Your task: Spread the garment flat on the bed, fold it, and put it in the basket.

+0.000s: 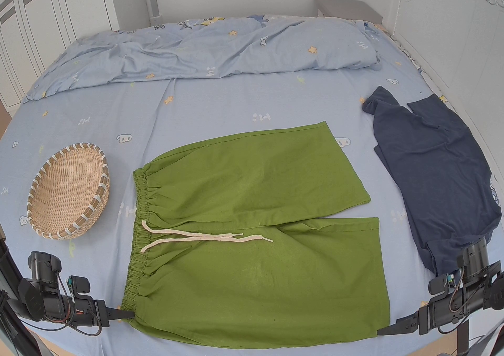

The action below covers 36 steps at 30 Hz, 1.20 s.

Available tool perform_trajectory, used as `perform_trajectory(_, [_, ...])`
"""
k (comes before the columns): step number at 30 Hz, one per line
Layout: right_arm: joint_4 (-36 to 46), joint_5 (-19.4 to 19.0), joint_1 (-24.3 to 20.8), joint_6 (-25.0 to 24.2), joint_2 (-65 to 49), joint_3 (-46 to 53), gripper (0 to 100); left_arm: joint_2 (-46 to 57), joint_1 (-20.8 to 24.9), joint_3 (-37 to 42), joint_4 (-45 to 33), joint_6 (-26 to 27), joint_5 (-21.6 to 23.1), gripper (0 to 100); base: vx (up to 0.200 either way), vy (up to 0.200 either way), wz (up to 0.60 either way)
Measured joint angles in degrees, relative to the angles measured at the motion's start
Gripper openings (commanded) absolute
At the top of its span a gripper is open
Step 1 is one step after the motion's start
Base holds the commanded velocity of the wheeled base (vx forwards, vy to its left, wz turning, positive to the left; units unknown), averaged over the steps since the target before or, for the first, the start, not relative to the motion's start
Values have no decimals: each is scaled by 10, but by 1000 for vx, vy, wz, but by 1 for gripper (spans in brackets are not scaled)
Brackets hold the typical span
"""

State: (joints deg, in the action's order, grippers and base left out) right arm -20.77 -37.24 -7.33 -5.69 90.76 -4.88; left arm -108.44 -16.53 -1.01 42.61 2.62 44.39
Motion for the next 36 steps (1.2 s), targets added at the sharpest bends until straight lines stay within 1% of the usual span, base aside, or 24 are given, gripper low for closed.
perform_trajectory(8, [-156, -2, -12, 0, 94, 25, 100, 0, 1, 0, 0, 0, 0, 0, 0, 0, 0])
perform_trajectory(14, [-216, -3, -24, 0, 150, 37, 100, -1, 0, 0, 0, 1, 0, 0, 0, 0, 0])
perform_trajectory(18, [-227, -9, -36, 0, 172, 38, 100, -1, 0, 0, 0, 0, 0, 0, 0, 0, 0])
perform_trajectory(23, [-227, -45, -45, -2, 185, 38, 100, -2, 1, 0, 0, 1, 0, 0, 0, 0, 0])
perform_trajectory(29, [-225, -52, -47, -3, 191, 39, 100, -1, -3, 0, 0, -1, 0, 0, 0, 0, 0])
perform_trajectory(30, [-224, -53, -47, -3, 192, 39, 0, -1, -3, 0, 0, 0, 0, 0, 0, 0, 0])
perform_trajectory(36, [-215, -57, -43, -4, 194, 40, 0, -1, -3, 0, 0, 0, 0, 0, 0, 0, 0])
